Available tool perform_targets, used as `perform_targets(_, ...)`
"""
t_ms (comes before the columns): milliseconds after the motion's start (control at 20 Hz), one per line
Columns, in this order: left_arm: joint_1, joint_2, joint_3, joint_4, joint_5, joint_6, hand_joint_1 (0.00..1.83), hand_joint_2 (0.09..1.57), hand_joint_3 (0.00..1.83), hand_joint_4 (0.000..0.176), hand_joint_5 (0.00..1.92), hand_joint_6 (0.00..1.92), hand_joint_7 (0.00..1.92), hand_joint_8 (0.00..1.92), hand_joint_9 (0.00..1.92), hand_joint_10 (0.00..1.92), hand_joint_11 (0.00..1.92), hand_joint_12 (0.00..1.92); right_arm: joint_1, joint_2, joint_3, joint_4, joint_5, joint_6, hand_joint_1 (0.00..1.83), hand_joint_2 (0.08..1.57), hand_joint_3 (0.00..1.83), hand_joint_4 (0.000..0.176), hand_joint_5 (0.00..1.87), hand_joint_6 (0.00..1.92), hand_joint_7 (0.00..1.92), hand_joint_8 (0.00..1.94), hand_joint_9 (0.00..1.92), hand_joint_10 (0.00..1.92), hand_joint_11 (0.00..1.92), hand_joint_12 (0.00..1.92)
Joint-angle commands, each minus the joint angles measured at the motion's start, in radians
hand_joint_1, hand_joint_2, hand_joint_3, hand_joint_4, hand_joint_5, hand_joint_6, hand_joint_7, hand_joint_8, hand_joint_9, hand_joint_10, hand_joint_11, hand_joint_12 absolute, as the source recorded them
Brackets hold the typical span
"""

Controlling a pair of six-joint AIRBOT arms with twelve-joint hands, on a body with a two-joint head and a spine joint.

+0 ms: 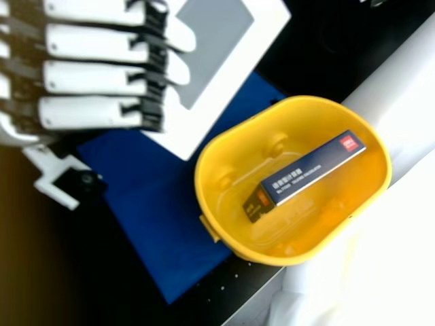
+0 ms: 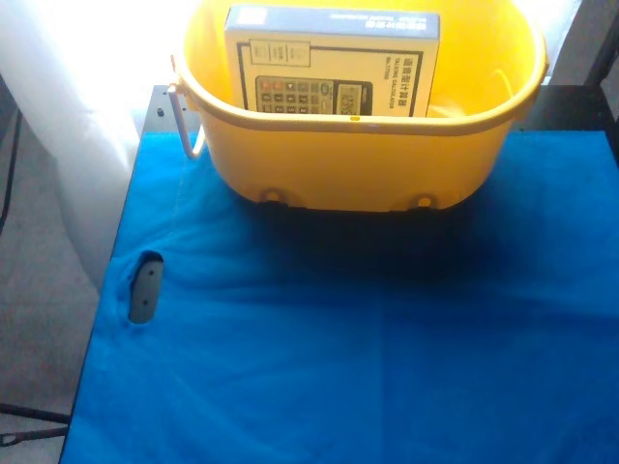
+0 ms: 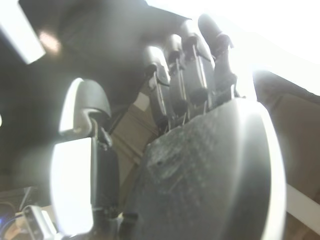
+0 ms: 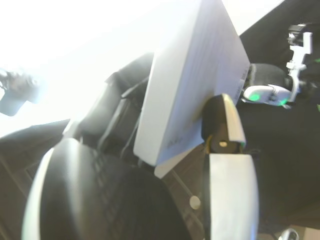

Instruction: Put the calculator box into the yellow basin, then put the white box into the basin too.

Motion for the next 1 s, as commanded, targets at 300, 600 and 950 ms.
perform_targets(300,-0.012,-0.031,0.015,-0.022,-0.108,-0.001,0.76,1.2,0.01,0.0,0.47,0.0,0.42,0.0,0.36,0.09,0.0,1.13,0.081,-0.111,0.073,-0.034,-0.004,0.008,1.38,1.11,0.0,0.0,0.98,0.94,1.0,1.04,0.87,1.17,0.71,1.24)
perform_targets(600,-0.01,-0.037,0.015,-0.022,-0.109,-0.001,0.78,1.12,0.0,0.0,0.47,0.0,0.45,0.0,0.26,0.47,0.0,1.16,0.107,-0.192,0.149,-0.034,0.162,0.008,1.37,1.14,0.01,0.0,0.87,1.04,0.92,1.1,0.87,1.34,0.67,1.56)
perform_targets(950,-0.003,-0.041,0.015,-0.023,-0.111,-0.005,0.82,1.14,0.0,0.0,0.43,0.0,0.39,0.0,0.14,0.52,0.0,1.05,0.116,-0.218,0.176,-0.034,0.231,0.008,1.2,1.17,0.0,0.0,0.84,1.15,0.89,1.21,0.6,1.19,0.19,1.88)
